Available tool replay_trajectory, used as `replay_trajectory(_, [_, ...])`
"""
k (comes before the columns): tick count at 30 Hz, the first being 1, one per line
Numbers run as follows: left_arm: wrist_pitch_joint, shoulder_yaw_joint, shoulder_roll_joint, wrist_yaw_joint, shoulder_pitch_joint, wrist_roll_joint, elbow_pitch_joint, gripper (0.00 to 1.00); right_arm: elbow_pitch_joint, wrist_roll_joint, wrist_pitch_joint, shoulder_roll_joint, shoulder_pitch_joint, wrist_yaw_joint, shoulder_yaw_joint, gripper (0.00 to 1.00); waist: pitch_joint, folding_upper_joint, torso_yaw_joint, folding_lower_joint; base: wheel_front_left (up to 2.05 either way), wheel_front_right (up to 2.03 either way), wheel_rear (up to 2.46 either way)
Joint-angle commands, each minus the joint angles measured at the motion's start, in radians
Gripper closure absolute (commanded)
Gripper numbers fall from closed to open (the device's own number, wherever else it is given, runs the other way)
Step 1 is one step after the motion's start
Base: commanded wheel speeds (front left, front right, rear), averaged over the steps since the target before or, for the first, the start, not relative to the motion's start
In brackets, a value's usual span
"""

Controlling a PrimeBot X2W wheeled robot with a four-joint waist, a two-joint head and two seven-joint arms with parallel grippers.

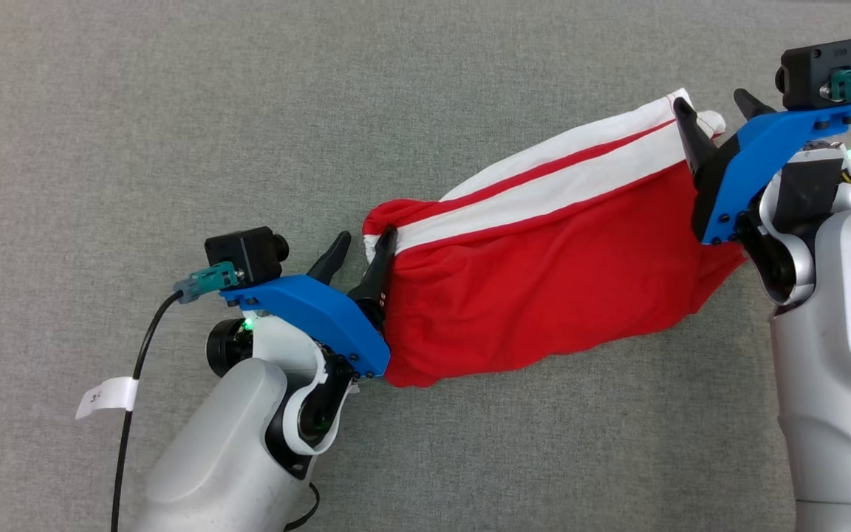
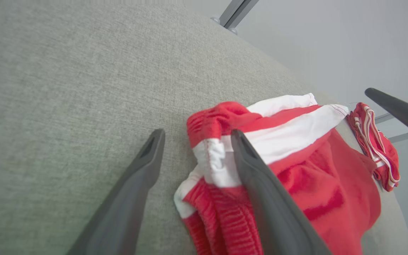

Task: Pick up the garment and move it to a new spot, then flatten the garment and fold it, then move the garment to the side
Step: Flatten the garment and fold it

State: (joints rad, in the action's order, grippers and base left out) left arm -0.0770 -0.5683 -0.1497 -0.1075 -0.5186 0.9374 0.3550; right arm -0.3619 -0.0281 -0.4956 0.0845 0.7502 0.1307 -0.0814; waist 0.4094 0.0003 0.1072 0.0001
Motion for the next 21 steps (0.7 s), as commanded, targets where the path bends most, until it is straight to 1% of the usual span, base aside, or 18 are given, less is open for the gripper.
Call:
replay_trajectory(1, [0.006,-0.002,-0.001,0.004,-0.009,-0.005,0.0,0.0,-0.01,-0.002,0.011,0.0,0.009,0.0,-0.003,0.0,-0.005,-0.0003,0.001,-0.0001,0.0,0.0,0.0])
replay_trajectory(7, [0.061,0.015,-0.032,0.02,0.046,-0.011,-0.021,0.0,-0.039,-0.044,0.047,0.007,-0.026,0.0,-0.016,0.0,-0.045,-0.0003,0.008,-0.0001,0.0,0.0,0.0])
replay_trajectory(11, [0.16,0.025,-0.062,0.05,0.085,-0.044,-0.035,0.0,-0.036,-0.076,0.046,0.021,-0.063,0.0,-0.037,0.0,-0.078,-0.0003,0.013,-0.0001,0.0,0.0,0.0])
replay_trajectory(14, [0.252,0.003,-0.1,0.048,0.1,-0.129,-0.016,0.0,-0.032,-0.128,0.067,0.018,-0.093,0.0,-0.071,0.0,-0.101,-0.0003,0.017,-0.0001,0.0,0.0,0.0])
replay_trajectory(16, [0.299,0.002,-0.1,0.055,0.111,-0.159,-0.005,0.0,-0.04,-0.164,0.09,0.018,-0.111,0.0,-0.092,0.0,-0.11,-0.0003,0.023,-0.0001,0.0,0.0,0.0])
replay_trajectory(18, [0.328,0.006,-0.113,0.062,0.111,-0.209,0.002,0.0,-0.053,-0.181,0.126,0.033,-0.127,0.0,-0.108,0.0,-0.114,-0.0003,0.028,-0.0001,0.0,0.0,0.0])
replay_trajectory(21, [0.342,0.037,-0.113,0.076,0.126,-0.275,-0.003,0.0,-0.084,-0.202,0.186,0.044,-0.134,0.0,-0.124,0.0,-0.115,-0.0003,0.035,-0.0001,0.0,0.0,0.0])
